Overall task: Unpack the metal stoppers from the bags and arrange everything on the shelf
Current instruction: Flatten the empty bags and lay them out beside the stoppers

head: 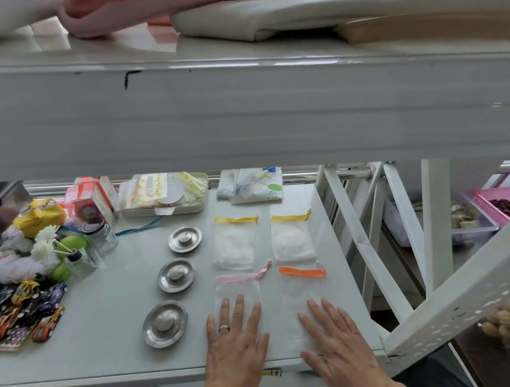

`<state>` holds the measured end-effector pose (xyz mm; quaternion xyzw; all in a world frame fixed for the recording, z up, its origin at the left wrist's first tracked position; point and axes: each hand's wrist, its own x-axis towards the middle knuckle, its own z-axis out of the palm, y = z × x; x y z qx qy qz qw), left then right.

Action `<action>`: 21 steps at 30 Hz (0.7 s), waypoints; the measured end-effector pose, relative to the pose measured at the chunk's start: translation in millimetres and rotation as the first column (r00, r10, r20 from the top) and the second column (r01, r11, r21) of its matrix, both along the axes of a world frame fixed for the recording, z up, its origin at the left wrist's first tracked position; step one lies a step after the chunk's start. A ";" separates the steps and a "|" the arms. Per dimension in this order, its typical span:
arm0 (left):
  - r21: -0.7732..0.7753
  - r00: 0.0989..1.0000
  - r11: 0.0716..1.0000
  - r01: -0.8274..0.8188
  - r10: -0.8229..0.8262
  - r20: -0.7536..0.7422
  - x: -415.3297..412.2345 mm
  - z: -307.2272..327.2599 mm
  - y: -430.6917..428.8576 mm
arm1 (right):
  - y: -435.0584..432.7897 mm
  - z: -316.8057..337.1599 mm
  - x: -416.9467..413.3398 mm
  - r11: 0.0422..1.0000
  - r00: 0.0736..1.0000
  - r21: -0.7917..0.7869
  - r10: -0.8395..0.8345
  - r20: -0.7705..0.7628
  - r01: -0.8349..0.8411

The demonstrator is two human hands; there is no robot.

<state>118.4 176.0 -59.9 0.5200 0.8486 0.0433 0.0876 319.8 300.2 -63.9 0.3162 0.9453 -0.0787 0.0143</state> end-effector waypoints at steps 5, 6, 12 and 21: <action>0.063 0.999 0.997 -0.034 0.033 0.018 -11.3 16.8 8.4 | 11.9 15.7 -6.1 0.997 0.985 0.037 -0.055 -0.166 0.062; 0.084 0.999 0.995 -0.048 0.046 0.021 -19.4 24.5 14.6 | 19.9 22.6 -11.5 0.996 0.978 0.027 -0.082 -0.194 0.089; -0.040 1.000 0.999 -0.002 0.003 0.026 -78.9 56.0 69.0 | 76.1 62.1 -63.1 0.982 0.980 -0.055 -0.185 -0.078 0.181; -0.207 0.989 0.976 0.064 -0.033 0.147 -92.5 45.7 86.7 | 103.1 51.2 -88.3 0.974 0.974 -0.150 -0.145 0.172 0.172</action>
